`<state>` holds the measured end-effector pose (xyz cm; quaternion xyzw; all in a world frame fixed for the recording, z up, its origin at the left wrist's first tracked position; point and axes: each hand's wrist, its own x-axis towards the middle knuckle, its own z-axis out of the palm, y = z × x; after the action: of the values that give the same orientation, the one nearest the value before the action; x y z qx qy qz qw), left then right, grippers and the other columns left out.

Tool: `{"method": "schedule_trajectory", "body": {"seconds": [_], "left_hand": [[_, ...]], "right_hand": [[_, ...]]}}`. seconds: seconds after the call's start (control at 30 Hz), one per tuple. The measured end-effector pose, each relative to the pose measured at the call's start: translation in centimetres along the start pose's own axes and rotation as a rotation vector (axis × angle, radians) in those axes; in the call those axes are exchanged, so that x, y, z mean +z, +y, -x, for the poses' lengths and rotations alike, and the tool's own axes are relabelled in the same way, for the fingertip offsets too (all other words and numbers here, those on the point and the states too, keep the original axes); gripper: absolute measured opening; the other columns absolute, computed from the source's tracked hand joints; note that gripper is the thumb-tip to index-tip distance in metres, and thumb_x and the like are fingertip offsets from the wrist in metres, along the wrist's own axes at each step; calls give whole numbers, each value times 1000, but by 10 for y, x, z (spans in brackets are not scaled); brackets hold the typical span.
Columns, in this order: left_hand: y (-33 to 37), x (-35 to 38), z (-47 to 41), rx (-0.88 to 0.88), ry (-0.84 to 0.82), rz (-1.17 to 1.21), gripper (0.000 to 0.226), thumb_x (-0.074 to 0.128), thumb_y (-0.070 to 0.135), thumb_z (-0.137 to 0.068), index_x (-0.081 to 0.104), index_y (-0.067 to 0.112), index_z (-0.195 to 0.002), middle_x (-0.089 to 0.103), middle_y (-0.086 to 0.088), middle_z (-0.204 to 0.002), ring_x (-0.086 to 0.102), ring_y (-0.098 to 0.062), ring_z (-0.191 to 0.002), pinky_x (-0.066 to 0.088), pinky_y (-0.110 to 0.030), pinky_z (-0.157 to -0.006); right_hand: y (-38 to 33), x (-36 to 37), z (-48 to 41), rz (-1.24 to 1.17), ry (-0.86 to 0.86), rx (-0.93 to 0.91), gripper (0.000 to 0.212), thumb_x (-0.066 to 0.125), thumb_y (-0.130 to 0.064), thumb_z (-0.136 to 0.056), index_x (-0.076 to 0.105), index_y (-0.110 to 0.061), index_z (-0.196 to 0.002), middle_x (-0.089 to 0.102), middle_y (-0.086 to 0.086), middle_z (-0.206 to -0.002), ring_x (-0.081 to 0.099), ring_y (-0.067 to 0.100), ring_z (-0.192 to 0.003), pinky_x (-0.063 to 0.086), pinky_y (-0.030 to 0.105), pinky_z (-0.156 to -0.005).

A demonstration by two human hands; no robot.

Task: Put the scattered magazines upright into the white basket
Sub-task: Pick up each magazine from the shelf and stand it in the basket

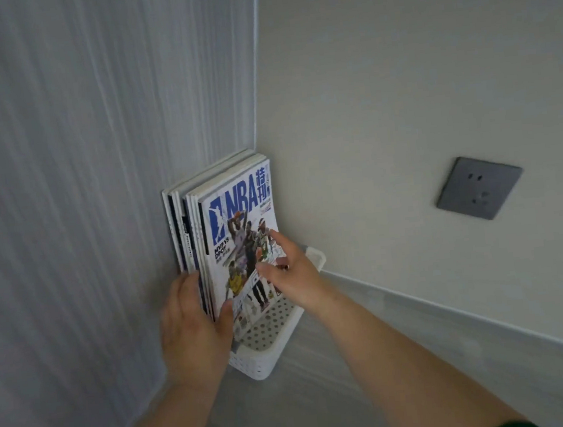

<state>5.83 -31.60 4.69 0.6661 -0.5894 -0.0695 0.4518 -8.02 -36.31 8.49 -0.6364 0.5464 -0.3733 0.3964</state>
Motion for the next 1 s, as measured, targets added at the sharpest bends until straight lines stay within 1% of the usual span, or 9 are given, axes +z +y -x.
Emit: {"method": "schedule_trajectory", "body": {"seconds": [0.1,0.2,0.33,0.4,0.5,0.63,0.8,0.9,1.0], "left_hand": [[24,0,29,132,-66,47,41,67,6,-75,54,-4,-112,59,-27,-114,53,-44,-107,45,-54,-89],[52,1,62,214,-191,121,27,59,9,-82,59,4,-109,64,-18,-109,56,-36,-104,45,-44,-87],[97,14,116,289,-345,171,13,62,5,-79,67,4,-91,71,-14,-92,64,-29,-88,39,-28,-76],[124,23,152,257,-457,238,12,59,8,-82,68,5,-90,70,-11,-93,64,-26,-89,38,-24,-76],[162,40,212,303,-611,284,12,59,11,-82,69,10,-88,71,-12,-89,64,-23,-85,41,-24,-72],[210,62,291,411,-784,243,11,56,23,-85,66,24,-80,71,-6,-86,65,-21,-88,46,-29,-70],[267,98,371,474,-964,273,18,56,22,-84,59,32,-70,62,13,-74,60,-15,-81,45,-25,-70],[290,121,409,513,-1045,250,18,54,23,-85,59,35,-73,55,21,-72,59,-11,-82,42,-21,-70],[300,141,432,553,-1072,207,11,52,24,-86,62,28,-89,59,16,-85,57,-6,-87,39,-16,-74]], "right_hand": [[12,-32,34,123,99,10,47,50,-18,-89,36,-19,-134,39,7,-138,46,12,-107,34,17,-86],[31,-73,80,208,234,86,39,47,-9,-89,45,-11,-128,45,12,-135,51,23,-110,36,21,-91],[63,-133,159,263,340,185,29,48,-3,-86,58,-3,-113,59,12,-106,50,11,-76,40,21,-74],[81,-162,207,278,389,259,27,47,-2,-86,61,-1,-109,63,12,-102,57,16,-85,37,20,-72],[113,-203,291,318,452,346,24,49,-6,-87,63,-4,-106,66,14,-113,59,23,-107,39,20,-82],[161,-258,409,395,532,477,25,48,-11,-88,63,-10,-108,65,4,-116,57,15,-110,33,10,-83],[216,-317,537,489,727,742,28,45,-15,-89,59,-17,-113,62,2,-122,57,17,-110,43,26,-91],[240,-334,582,548,768,831,33,45,-23,-89,52,-20,-121,49,0,-135,45,20,-122,37,31,-102],[254,-340,590,600,770,828,47,45,-28,-89,35,-23,-135,36,-1,-145,28,19,-134,23,30,-111]]}}
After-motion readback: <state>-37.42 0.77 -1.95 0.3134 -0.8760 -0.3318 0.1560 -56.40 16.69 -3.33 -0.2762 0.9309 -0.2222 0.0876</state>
